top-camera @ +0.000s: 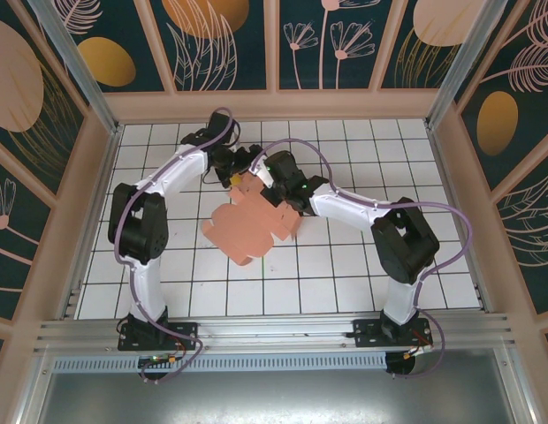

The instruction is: Fold the paper box

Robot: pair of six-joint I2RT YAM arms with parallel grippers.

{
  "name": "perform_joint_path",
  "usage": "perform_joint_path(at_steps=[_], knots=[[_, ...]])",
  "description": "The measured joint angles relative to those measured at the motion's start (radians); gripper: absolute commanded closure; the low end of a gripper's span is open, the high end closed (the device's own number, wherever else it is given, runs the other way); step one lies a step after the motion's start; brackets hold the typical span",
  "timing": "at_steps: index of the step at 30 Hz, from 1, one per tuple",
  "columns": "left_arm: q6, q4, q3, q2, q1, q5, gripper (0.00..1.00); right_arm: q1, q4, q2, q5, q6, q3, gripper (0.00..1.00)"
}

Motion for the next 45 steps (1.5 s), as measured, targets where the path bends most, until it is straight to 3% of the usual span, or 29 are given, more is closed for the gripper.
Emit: perform_joint_path(at_steps=[6,9,14,18,21,26,38,45], knots=[[0.166,0.042,-0.104,-0.156,0.006,-0.145,0.01,-0.007,0.037,-0.038,-0.034,0.007,-0.006,1.00],[0.233,0.110,-0.214,-0.301,0.039,-0.121,0.01,-0.027,0.016,-0.043,-0.039,0.008,-0.007,1.00],[0.342,0.311,-0.418,-0.501,0.172,-0.018,0.02,-0.053,-0.051,-0.041,-0.048,0.024,0.001,1.00],[0.469,0.366,-0.510,-0.563,0.183,0.015,0.03,-0.054,-0.089,-0.034,-0.072,0.027,0.023,1.00],[0.550,0.368,-0.521,-0.551,0.183,0.031,0.06,-0.057,-0.106,-0.034,-0.101,0.027,0.026,1.00],[0.635,0.365,-0.519,-0.450,0.191,0.067,0.21,-0.064,-0.130,-0.034,-0.132,0.027,0.026,1.00],[0.549,0.373,-0.485,-0.196,0.199,0.209,0.35,-0.106,-0.137,-0.035,-0.197,0.050,0.025,1.00],[0.545,0.388,-0.463,-0.112,0.199,0.283,0.35,-0.122,-0.137,-0.035,-0.221,0.050,0.025,1.00]])
